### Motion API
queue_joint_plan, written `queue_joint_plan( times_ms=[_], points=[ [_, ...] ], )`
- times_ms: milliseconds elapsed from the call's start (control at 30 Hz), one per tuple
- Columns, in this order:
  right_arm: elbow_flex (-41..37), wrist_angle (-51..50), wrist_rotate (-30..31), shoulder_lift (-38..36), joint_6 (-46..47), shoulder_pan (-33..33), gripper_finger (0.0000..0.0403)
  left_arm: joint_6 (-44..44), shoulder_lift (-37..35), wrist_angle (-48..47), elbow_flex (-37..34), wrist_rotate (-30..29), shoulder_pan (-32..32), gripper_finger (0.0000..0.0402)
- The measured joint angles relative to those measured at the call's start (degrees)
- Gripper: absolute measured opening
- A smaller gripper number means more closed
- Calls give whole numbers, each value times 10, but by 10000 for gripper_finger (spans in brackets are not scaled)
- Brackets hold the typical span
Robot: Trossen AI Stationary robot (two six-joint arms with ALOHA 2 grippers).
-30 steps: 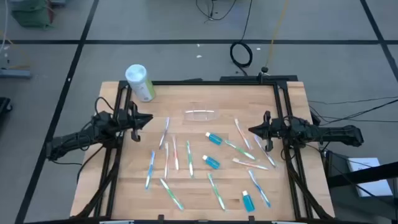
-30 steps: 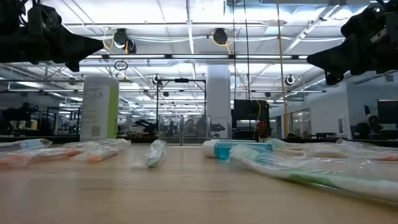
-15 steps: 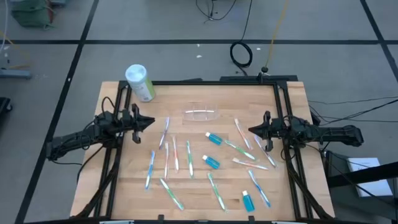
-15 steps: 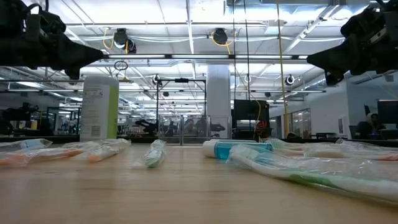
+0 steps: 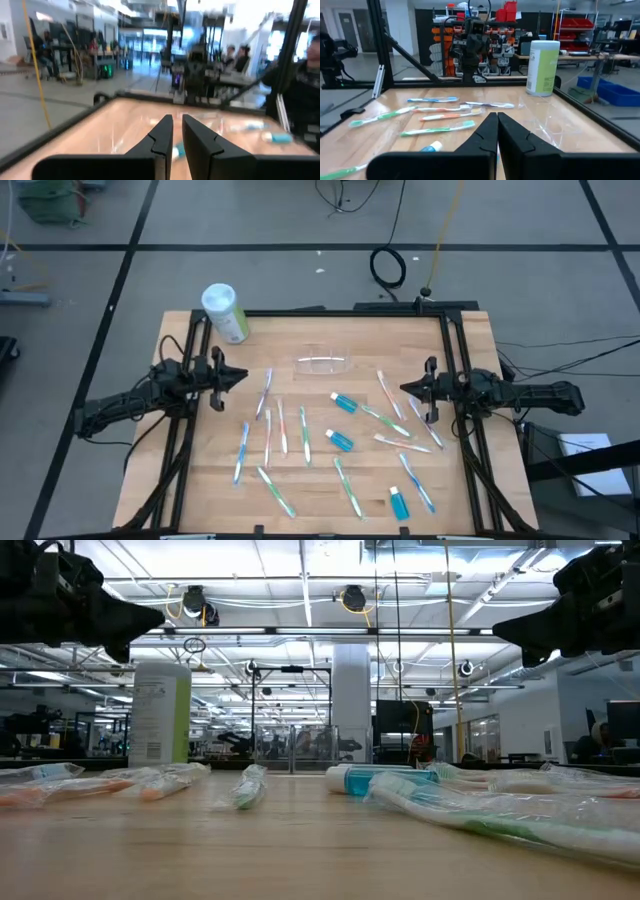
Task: Pick & Place toothbrushing station
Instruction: Put the purple toothbrush to the left of the transparent organizer
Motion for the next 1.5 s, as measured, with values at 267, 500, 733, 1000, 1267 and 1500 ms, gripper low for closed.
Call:
queue_joint_plan(
  times_ms=[267,500,733,1000,1267,1500],
  points=[
    [0,7,0,0,5,0,0,-17,43,-46,20,-11,0,47],
    [0,32,0,0,-12,0,0,-47,173,-143,116,-77,0,47],
    [0,34,0,0,-78,0,0,-154,360,-155,183,-141,0,47],
    [0,35,1,0,-176,0,0,-275,540,-183,231,-136,5,47],
    [0,34,3,0,-202,0,0,-336,654,-174,250,-137,-6,47],
    [0,34,3,0,-252,0,0,-376,703,-172,256,-159,-5,47]
  ],
)
